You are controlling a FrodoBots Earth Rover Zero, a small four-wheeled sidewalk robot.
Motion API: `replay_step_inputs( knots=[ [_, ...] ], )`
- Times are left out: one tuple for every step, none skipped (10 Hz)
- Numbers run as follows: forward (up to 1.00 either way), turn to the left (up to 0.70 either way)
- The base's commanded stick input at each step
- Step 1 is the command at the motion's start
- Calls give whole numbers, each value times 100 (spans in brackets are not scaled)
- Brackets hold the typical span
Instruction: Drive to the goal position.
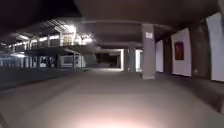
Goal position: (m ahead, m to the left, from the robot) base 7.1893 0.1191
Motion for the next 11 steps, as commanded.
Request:
replay_step_inputs(
  knots=[
    [100, -4],
    [100, -4],
    [100, -4],
    [100, -4],
    [100, -4],
    [100, -4],
    [100, -4],
    [100, -4],
    [100, -4],
    [100, -4],
    [100, -4]
  ],
)
